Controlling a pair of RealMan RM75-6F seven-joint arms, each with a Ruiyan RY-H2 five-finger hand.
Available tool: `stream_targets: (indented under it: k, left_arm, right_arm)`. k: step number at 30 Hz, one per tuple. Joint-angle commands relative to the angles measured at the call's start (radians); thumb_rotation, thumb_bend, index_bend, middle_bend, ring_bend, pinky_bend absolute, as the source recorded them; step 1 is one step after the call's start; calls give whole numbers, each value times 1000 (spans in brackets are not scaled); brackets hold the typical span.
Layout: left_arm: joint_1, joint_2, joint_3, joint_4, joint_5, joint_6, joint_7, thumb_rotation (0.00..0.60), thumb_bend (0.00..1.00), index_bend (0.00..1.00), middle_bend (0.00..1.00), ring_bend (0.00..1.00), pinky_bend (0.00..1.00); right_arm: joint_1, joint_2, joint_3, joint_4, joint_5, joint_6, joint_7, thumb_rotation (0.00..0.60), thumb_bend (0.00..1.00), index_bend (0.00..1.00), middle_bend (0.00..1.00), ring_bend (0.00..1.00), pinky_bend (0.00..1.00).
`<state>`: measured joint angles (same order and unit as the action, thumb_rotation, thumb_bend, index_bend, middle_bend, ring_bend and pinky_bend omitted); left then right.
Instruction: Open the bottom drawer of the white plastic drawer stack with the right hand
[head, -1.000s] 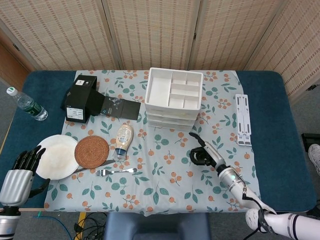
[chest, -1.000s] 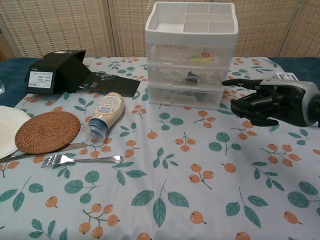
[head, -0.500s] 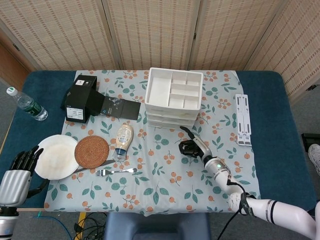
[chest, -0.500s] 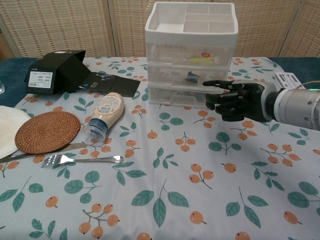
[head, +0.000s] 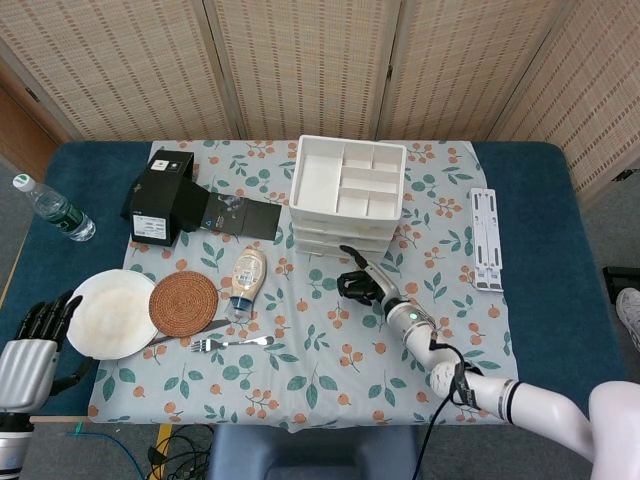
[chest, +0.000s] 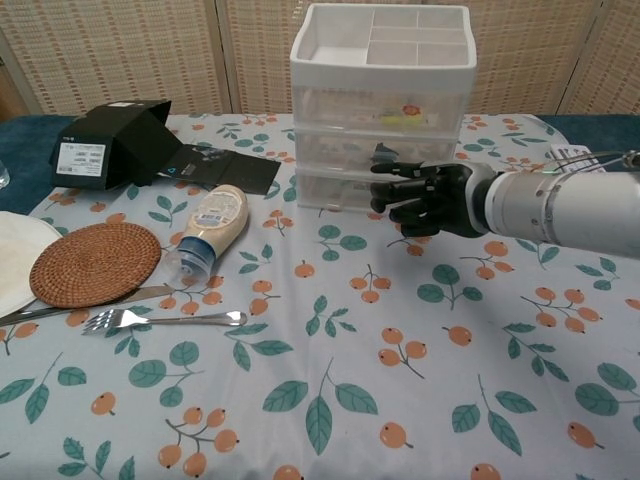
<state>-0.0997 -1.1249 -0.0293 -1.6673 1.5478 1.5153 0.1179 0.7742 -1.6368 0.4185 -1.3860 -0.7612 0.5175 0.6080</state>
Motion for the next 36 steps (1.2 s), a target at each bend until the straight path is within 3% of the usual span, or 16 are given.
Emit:
stream_targets:
  k: [1, 21, 36]
  left_arm:
    - [1, 2, -1, 1, -2, 0, -1, 600, 255, 57, 73, 111, 93]
    - [3, 14, -5, -13, -8, 0, 5, 600, 255, 57, 73, 111, 93]
    - [-2, 19, -5, -29, -16, -15, 26, 600, 255, 57, 72, 111, 93]
  right_arm:
    - [18, -17, 10, 25, 16, -12, -9, 600, 555, 4, 691, 885, 962]
    - [78, -85, 47, 144, 50, -69, -33, 600, 560, 5, 686, 886, 962]
    - [53, -114, 81, 170, -21, -76, -1, 600, 579, 4, 686, 886, 963]
